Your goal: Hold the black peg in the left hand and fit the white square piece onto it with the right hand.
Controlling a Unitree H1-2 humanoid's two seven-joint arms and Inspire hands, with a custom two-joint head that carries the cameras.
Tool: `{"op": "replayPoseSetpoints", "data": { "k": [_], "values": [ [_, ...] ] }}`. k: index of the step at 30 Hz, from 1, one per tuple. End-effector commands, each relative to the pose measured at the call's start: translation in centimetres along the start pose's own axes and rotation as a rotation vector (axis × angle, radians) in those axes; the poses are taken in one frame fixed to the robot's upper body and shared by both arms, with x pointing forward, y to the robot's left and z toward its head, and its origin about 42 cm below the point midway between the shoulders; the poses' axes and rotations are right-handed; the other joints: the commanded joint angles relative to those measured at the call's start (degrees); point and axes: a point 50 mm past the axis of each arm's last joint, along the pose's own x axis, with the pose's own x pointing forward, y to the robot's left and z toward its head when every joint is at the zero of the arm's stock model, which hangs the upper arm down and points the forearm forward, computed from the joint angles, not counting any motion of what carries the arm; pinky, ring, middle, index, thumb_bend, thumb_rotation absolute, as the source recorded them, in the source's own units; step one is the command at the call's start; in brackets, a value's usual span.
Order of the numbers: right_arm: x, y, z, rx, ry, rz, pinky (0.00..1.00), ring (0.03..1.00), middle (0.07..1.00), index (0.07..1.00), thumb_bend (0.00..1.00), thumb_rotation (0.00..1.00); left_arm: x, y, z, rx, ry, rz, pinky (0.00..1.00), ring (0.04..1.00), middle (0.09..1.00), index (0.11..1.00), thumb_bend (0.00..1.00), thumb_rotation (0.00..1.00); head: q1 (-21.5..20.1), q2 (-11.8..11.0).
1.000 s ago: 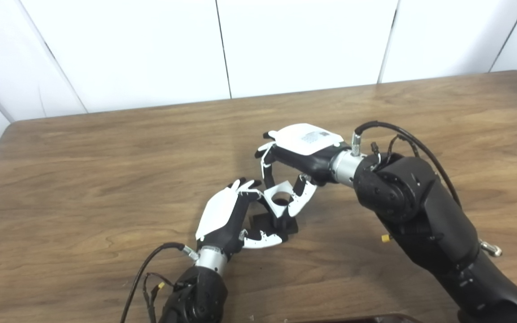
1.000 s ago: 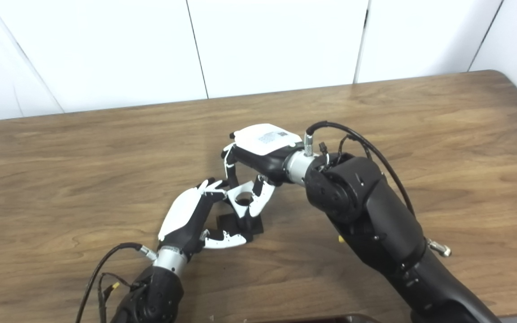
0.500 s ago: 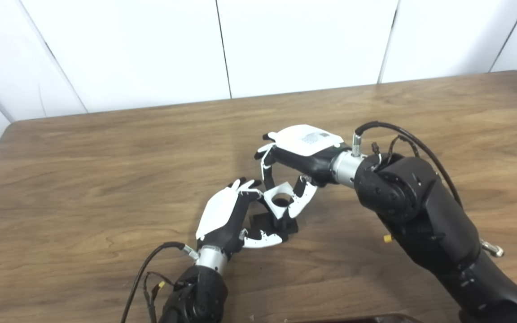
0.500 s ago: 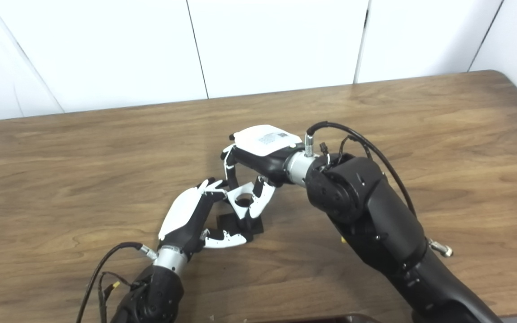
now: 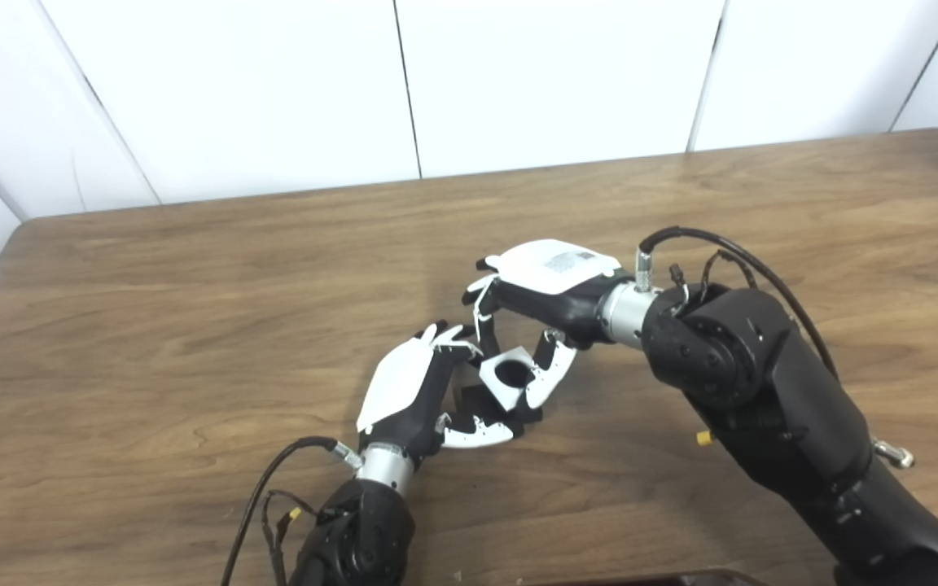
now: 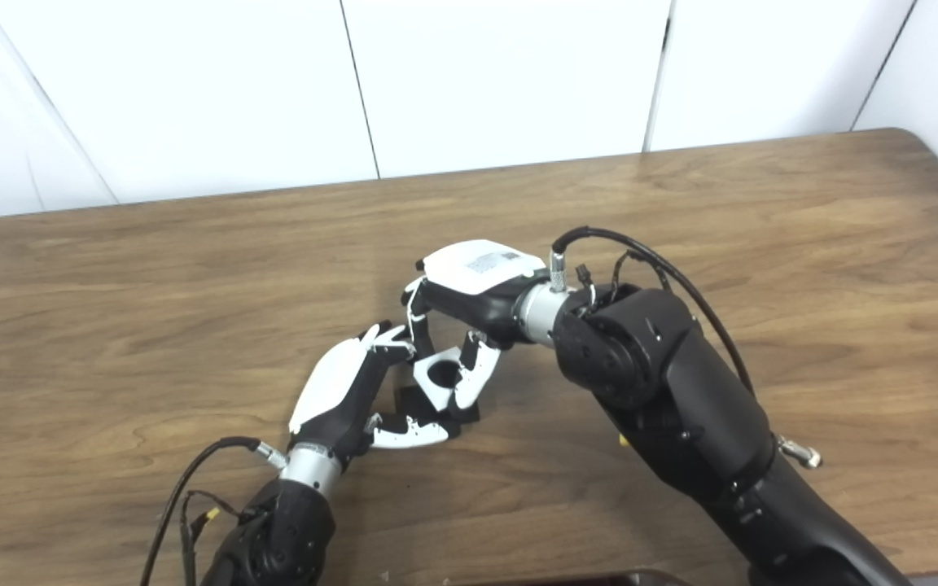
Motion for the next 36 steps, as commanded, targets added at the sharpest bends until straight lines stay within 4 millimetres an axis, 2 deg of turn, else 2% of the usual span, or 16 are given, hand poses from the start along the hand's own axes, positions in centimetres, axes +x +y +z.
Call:
{"op": "replayPoseSetpoints", "data": {
  "k": [1, 19, 20, 21, 25, 31, 32, 33, 36],
  "values": [
    [-0.6, -1.3, 0.5, -0.03, -0.019, -0.042, 0.96, 1.0, 0.881, 0.487, 0.53, 0.14, 0.3, 0.2, -1.7, 0.032, 0.077, 0.008, 1.0, 1.0, 0.913, 0.49, 0.51, 0.08, 0.0, 0.1],
    [-0.3, -0.6, 0.3, -0.019, 0.008, -0.032, 0.95, 1.0, 0.895, 0.49, 0.52, 0.15, -0.2, 0.5, -1.4, 0.03, 0.07, 0.013, 1.0, 1.0, 0.911, 0.49, 0.51, 0.08, 0.2, 0.4],
    [-0.3, -0.5, 0.2, -0.02, 0.011, -0.03, 0.93, 1.0, 0.898, 0.569, 0.8, 0.17, -0.2, 0.5, -1.4, 0.032, 0.071, 0.013, 1.0, 1.0, 0.911, 0.49, 0.51, 0.08, 0.2, 0.4],
    [-0.3, -0.4, 0.2, -0.021, 0.014, -0.029, 0.92, 1.0, 0.901, 0.598, 0.88, 0.18, -0.3, 0.5, -1.4, 0.033, 0.071, 0.013, 1.0, 1.0, 0.911, 0.49, 0.51, 0.09, 0.2, 0.4],
    [-0.4, -0.2, 0.2, -0.019, 0.021, -0.031, 0.9, 1.0, 0.904, 0.631, 0.95, 0.2, -0.3, 0.5, -1.4, 0.035, 0.071, 0.01, 1.0, 1.0, 0.912, 0.49, 0.51, 0.09, 0.0, 0.4],
    [-0.5, -0.1, -0.2, -0.017, 0.027, -0.031, 0.89, 1.0, 0.901, 0.637, 0.97, 0.22, -0.4, 0.6, -1.4, 0.024, 0.072, -0.003, 1.0, 1.0, 0.911, 0.493, 0.51, 0.09, 0.2, 0.3],
    [-0.5, -0.1, -0.2, -0.017, 0.029, -0.03, 0.89, 1.0, 0.901, 0.637, 0.97, 0.22, -0.4, 0.7, -1.3, 0.027, 0.071, -0.005, 1.0, 1.0, 0.911, 0.517, 0.54, 0.13, 0.2, 0.3],
    [-0.5, -0.1, -0.2, -0.017, 0.032, -0.029, 0.89, 1.0, 0.902, 0.635, 0.97, 0.22, -0.4, 0.7, -1.4, 0.031, 0.072, -0.004, 1.0, 1.0, 0.909, 0.589, 0.66, 0.28, 0.2, 0.4],
    [-0.5, -0.1, -0.3, -0.01, 0.034, -0.031, 0.9, 1.0, 0.902, 0.632, 0.97, 0.22, -0.4, 0.8, -1.4, 0.042, 0.072, 0.0, 1.0, 1.0, 0.904, 0.617, 0.71, 0.33, 0.3, 0.4]
  ]
}}
